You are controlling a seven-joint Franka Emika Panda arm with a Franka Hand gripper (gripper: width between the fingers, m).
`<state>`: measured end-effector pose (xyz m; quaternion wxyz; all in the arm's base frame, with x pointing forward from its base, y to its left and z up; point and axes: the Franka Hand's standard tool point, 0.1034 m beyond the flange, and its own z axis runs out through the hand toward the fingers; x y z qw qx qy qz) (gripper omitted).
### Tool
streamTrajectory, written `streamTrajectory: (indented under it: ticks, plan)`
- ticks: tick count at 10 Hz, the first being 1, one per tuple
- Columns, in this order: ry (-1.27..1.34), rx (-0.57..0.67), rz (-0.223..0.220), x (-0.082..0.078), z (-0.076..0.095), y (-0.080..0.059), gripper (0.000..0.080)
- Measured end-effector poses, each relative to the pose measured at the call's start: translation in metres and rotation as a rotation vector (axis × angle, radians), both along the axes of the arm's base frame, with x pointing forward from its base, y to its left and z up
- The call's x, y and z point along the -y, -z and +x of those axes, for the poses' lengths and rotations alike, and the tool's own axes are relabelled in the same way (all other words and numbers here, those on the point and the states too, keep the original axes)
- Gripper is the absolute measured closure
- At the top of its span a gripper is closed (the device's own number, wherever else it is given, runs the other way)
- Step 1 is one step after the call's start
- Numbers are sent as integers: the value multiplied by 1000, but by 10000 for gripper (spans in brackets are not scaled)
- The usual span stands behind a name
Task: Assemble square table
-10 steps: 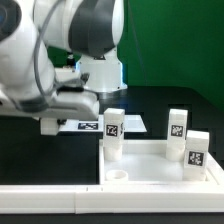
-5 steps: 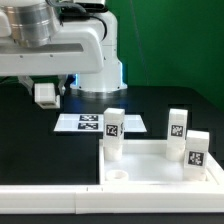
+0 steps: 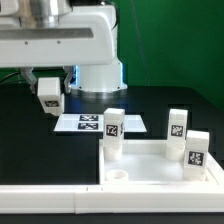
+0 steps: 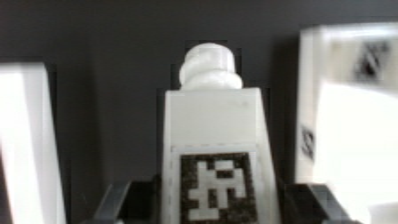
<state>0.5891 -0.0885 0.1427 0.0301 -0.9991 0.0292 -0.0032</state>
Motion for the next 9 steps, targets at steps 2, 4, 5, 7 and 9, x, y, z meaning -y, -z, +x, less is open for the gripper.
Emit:
streamTrajectory:
  ticks: [2, 4, 5, 7, 9]
  plan:
    - [-31, 246, -46, -27, 19, -9, 515]
    - [-26, 363, -112, -10, 15, -7, 515]
    - [-35, 419, -151, -6, 13, -8, 515]
    - [-19, 401, -136, -12, 11, -3, 515]
    - [13, 418, -114, -46, 17, 9, 515]
